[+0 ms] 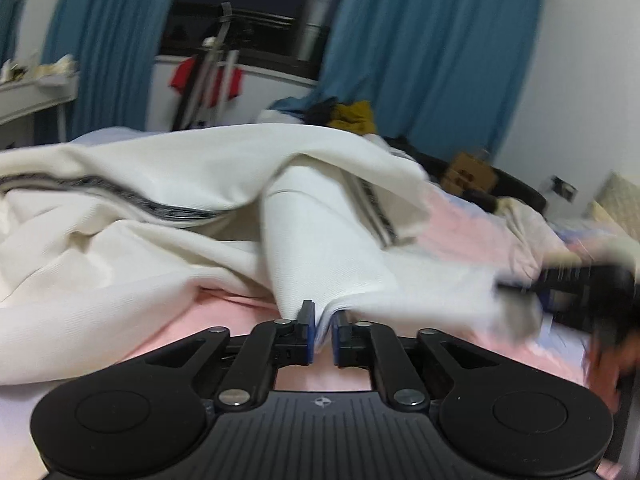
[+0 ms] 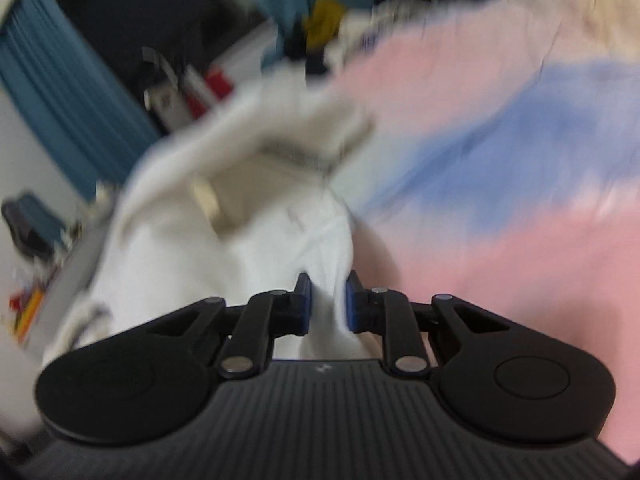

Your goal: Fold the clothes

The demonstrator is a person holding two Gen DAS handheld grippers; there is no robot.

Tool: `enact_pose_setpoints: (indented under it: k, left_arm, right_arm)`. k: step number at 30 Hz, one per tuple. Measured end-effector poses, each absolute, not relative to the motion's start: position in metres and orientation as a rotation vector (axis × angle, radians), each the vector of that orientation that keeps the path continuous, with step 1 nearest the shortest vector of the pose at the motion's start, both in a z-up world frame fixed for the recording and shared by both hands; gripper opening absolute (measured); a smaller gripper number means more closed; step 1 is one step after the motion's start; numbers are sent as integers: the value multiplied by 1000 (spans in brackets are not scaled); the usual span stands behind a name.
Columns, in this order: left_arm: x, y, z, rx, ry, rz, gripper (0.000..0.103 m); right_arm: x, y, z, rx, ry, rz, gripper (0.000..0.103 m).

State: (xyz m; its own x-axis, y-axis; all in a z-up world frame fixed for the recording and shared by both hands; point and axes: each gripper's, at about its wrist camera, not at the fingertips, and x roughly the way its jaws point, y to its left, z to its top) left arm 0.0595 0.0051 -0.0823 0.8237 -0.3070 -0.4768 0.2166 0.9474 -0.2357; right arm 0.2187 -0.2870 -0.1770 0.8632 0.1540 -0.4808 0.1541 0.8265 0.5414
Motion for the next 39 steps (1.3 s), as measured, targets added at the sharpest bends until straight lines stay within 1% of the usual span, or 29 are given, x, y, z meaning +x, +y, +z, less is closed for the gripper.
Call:
enact_pose_setpoints:
  k: [1, 2, 3, 5, 8, 11, 15, 17, 21, 25, 28, 29, 30, 31, 32, 33, 35, 37, 39]
  left_arm:
    - [56, -1, -82, -161, 525, -312, 16]
    - [53, -6, -82, -147, 515, -344, 23]
    - [49, -12, -82, -133, 504, -377, 25]
    - [40, -20, -83, -118, 472, -474, 40]
    - [30, -31, -85, -93, 461, -564, 51]
    - [30, -37, -89, -98, 487, -590, 58]
    - [43, -34, -98, -146, 554, -574, 59]
    - [53, -33, -102, -184, 586, -557, 60]
    - [78, -23, -112, -258, 635, -511, 61]
    - [99, -9, -116, -309, 665, -450, 61]
    - [104, -2, -115, -325, 668, -415, 61]
    - [103, -1, -114, -327, 665, -410, 61]
    - [102, 1, -112, -325, 659, -406, 62]
    - [100, 0, -110, -322, 654, -403, 62]
    - [98, -1, -108, -319, 649, -401, 63]
    - [95, -1, -107, -319, 645, -400, 63]
    - [90, -2, -104, -319, 643, -395, 63]
    - [85, -1, -101, -321, 645, -388, 64]
    - [82, 1, -100, -330, 647, -379, 64]
  right_arm:
    - [218, -294, -165, 598, 494, -19, 20]
    - [219, -301, -156, 589, 459, -40, 20]
    - [219, -308, -146, 581, 424, -62, 19]
    - [224, -325, -130, 566, 361, -121, 19]
    - [237, -369, -124, 653, 302, -176, 19]
    - [254, -408, -134, 730, 280, -221, 19]
    - [270, -438, -154, 716, 224, -289, 19]
    - [280, -447, -169, 685, 226, -321, 19]
    - [297, -455, -199, 657, 306, -339, 19]
    - [298, -465, -214, 742, 360, -322, 21]
    - [289, -466, -213, 775, 369, -319, 28]
    - [285, -465, -211, 775, 369, -329, 32]
    - [281, -464, -208, 762, 363, -357, 40]
    - [276, -464, -205, 751, 357, -391, 46]
    - [272, -464, -203, 746, 349, -419, 58]
    - [267, -465, -200, 758, 338, -435, 67]
    - [258, -467, -201, 809, 348, -437, 71]
    - [250, -468, -203, 865, 374, -428, 71]
    - [247, -463, -211, 948, 449, -388, 71]
